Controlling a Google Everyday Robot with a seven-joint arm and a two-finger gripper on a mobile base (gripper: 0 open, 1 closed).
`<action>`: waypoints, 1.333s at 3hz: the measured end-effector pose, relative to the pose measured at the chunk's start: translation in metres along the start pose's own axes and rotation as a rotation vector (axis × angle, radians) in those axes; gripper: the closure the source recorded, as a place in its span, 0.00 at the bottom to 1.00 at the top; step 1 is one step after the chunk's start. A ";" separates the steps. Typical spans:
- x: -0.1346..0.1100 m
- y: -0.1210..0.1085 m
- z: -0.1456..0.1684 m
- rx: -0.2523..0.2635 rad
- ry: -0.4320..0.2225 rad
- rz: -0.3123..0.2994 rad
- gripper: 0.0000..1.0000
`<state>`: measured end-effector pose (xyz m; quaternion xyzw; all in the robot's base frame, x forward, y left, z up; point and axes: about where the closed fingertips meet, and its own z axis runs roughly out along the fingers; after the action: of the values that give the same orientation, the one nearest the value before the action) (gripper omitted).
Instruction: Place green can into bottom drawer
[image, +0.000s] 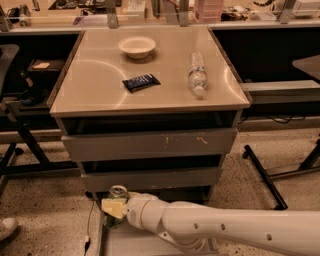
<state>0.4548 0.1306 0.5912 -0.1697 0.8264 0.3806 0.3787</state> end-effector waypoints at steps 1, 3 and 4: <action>0.035 -0.030 0.014 0.084 -0.017 0.050 1.00; 0.037 -0.041 0.019 0.117 -0.033 0.070 1.00; 0.069 -0.040 0.038 0.118 -0.035 0.094 1.00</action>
Offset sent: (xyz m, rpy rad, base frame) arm 0.0003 -0.0065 -0.0400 -0.0159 0.0243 -0.0757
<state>0.4509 0.1345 0.5028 -0.1014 0.8476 0.3516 0.3842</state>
